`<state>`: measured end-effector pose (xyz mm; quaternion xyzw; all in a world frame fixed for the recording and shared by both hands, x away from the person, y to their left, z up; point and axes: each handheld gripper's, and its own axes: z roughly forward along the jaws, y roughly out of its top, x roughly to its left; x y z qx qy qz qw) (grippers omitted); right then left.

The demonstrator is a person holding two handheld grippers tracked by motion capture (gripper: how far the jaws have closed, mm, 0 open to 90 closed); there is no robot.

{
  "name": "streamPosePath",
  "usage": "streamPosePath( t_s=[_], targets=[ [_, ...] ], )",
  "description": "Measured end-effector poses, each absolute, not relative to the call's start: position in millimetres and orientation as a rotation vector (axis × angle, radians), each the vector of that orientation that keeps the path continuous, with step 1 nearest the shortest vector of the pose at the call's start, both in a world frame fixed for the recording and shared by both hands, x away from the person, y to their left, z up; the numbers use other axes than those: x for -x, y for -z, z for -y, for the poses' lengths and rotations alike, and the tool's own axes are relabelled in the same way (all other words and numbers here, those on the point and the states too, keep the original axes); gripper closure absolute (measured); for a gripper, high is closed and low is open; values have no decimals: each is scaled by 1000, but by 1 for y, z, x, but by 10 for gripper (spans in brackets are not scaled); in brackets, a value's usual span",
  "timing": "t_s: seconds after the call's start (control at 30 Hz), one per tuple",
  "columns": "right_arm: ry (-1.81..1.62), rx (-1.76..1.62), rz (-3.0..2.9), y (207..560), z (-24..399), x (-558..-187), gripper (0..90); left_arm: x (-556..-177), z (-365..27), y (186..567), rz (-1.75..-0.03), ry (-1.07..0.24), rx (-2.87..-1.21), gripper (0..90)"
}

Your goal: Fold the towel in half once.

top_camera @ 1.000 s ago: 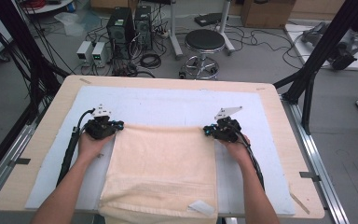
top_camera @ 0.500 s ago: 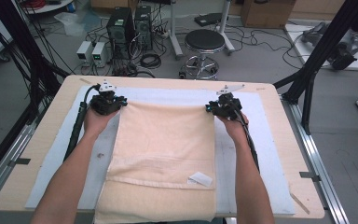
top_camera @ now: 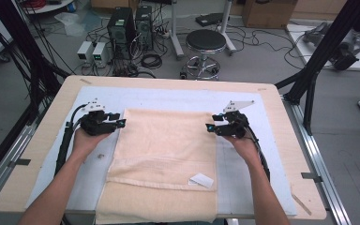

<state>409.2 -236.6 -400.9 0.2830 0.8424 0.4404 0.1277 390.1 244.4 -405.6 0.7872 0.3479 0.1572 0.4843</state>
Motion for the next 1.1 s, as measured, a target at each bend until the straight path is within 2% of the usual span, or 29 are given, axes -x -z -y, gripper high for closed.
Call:
streamPosePath(
  t_s=[0.3, 0.53, 0.77, 1.1],
  targets=[
    [-1312, -623, -2492, 392, 223, -348, 409, -331, -250, 401, -695, -351, -1916, 537],
    [-1326, -508, -2509, 399, 216, -304, 412, -288, -254, 404, -610, -326, -1939, 518],
    [-1314, -452, -2559, 417, 210, -270, 421, -260, -253, 408, -548, -311, -1962, 520],
    [-1286, -399, -2606, 433, 209, -249, 462, -246, -251, 426, -515, -308, -2061, 606]
  ],
)
